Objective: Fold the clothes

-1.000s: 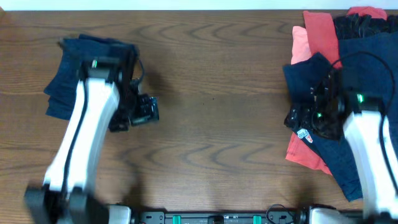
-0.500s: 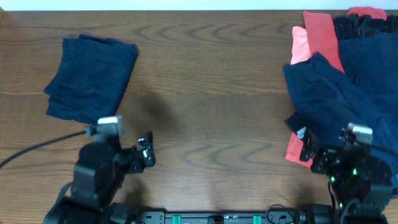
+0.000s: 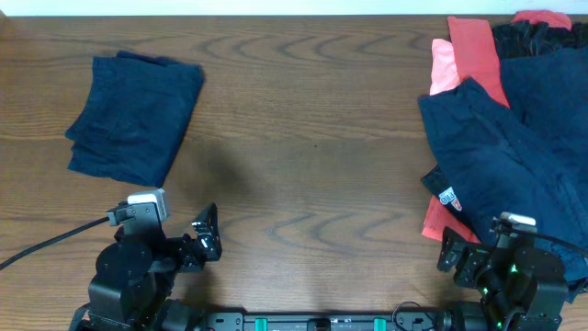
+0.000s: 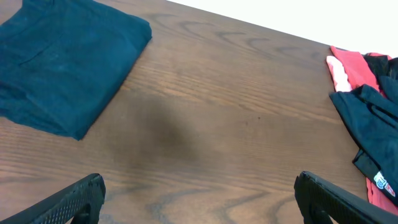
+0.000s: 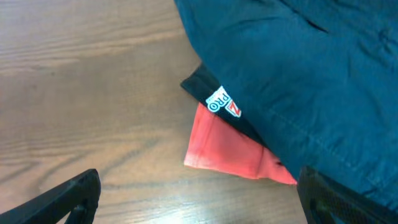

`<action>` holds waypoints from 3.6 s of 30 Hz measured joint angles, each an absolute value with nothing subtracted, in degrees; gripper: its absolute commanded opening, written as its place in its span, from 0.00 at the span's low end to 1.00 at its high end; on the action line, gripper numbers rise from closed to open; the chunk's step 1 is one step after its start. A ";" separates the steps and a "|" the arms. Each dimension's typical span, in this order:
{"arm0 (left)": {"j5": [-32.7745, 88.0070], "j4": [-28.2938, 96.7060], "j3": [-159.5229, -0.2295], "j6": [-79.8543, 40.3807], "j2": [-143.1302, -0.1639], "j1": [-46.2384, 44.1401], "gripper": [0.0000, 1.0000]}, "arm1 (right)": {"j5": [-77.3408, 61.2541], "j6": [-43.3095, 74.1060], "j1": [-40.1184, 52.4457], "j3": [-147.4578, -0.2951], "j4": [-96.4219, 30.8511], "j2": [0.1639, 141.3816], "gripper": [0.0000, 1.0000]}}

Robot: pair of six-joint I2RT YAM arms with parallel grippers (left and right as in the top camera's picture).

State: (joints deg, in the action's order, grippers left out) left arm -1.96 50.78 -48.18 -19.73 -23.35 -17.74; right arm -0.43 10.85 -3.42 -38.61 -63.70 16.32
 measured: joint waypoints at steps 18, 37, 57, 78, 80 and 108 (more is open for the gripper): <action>-2.00 50.78 -48.16 -19.73 -23.40 -17.74 0.98 | -2.02 4.75 1.74 -19.16 -28.25 1.13 0.99; -2.15 50.83 -48.10 -19.73 -23.40 -17.74 0.98 | -3.01 0.78 1.74 -0.43 -3.84 1.61 0.99; -2.28 52.80 -48.10 -19.22 -23.40 -17.21 0.98 | -3.01 0.75 1.74 -0.43 -3.81 1.61 0.99; 3.05 4.80 -4.27 -13.45 -1.15 0.23 0.98 | -3.01 0.75 1.74 -0.40 -3.86 1.61 0.99; 3.92 1.58 -1.34 -12.16 -0.64 0.30 0.98 | -3.01 0.75 1.74 -0.40 -3.84 1.61 0.99; 4.14 1.45 -1.04 -10.41 -0.62 -0.56 0.98 | -3.01 0.75 1.74 -0.40 -3.84 1.61 0.99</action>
